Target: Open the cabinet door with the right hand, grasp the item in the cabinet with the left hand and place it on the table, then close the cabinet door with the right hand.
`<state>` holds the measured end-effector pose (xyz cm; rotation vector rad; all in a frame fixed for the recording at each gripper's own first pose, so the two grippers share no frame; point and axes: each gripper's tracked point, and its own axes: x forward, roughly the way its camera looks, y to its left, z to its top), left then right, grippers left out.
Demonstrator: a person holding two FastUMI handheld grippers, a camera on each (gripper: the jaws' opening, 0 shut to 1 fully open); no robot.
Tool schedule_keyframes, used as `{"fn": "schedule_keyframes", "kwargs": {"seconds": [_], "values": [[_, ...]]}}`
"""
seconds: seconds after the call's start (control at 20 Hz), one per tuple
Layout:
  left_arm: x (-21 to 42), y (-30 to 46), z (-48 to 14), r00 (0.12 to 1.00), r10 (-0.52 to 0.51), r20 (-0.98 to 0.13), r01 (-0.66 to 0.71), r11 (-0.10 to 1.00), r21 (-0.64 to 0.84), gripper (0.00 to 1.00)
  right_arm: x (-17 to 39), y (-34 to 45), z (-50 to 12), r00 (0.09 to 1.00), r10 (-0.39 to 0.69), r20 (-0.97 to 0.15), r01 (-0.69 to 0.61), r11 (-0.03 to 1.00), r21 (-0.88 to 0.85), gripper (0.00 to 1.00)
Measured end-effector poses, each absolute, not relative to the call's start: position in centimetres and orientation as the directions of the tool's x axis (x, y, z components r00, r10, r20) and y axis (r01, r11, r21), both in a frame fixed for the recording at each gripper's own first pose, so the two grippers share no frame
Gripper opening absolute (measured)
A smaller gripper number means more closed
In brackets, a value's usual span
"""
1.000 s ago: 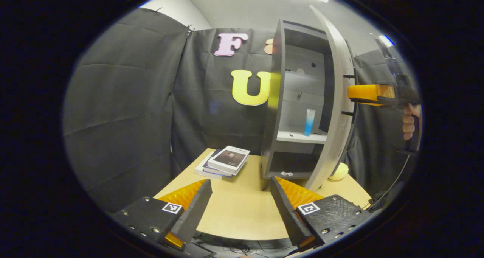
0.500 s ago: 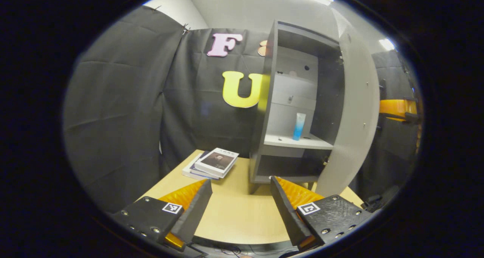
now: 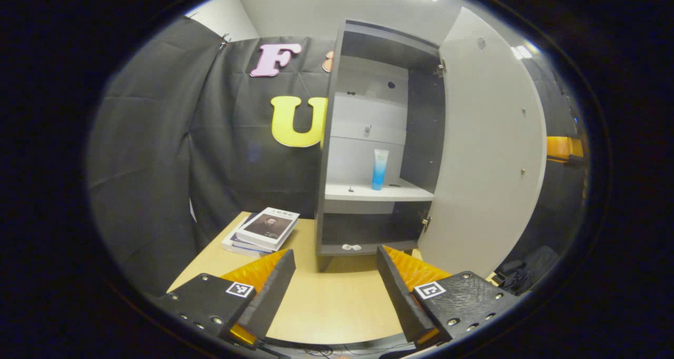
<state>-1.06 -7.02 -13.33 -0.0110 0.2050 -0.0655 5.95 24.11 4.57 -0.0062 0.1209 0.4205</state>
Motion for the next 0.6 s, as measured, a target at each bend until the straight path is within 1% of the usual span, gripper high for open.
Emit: {"fn": "schedule_keyframes", "kwargs": {"seconds": [0.05,0.1,0.15,0.25,0.3,0.35,0.45,0.55,0.6], "values": [[-0.7,-7.7,-13.5,0.976,-0.068,-0.206,0.064,0.998,-0.024,0.92,6.1,23.8,4.6,0.907,0.404,-0.119,-0.405,0.914,0.015,0.12],[-0.5,-8.5,-13.3,0.976,-0.069,-0.204,0.064,0.998,-0.029,0.98,6.0,23.9,4.5,0.906,0.405,-0.120,-0.407,0.914,0.013,0.12],[-0.2,-9.3,-13.1,0.977,-0.069,-0.202,0.064,0.997,-0.030,0.95,6.0,23.8,4.6,0.905,0.407,-0.120,-0.408,0.913,0.019,0.12],[-0.1,-11.0,-13.0,0.976,-0.076,-0.203,0.072,0.997,-0.024,0.95,5.9,24.2,4.5,0.904,0.411,-0.118,-0.408,0.912,0.047,0.11],[-0.2,-11.8,-13.0,0.974,-0.077,-0.213,0.076,0.997,-0.013,0.92,5.8,24.4,4.5,0.904,0.410,-0.121,-0.408,0.912,0.040,0.11],[-0.3,-12.4,-12.9,0.973,-0.071,-0.221,0.073,0.997,0.001,0.95,6.0,24.0,4.5,0.904,0.409,-0.127,-0.409,0.912,0.029,0.11],[-0.3,-13.7,-13.1,0.971,-0.066,-0.228,0.069,0.998,0.004,0.95,5.9,23.2,4.4,0.897,0.422,-0.135,-0.423,0.906,0.020,0.11],[-0.2,-15.2,-13.9,0.965,-0.061,-0.257,0.063,0.998,-0.002,0.94,5.7,23.7,4.4,0.889,0.438,-0.132,-0.436,0.899,0.049,0.11],[-0.2,-15.7,-13.9,0.964,-0.056,-0.260,0.057,0.998,-0.004,0.92,5.6,24.1,4.5,0.887,0.444,-0.127,-0.439,0.896,0.069,0.11]]}}
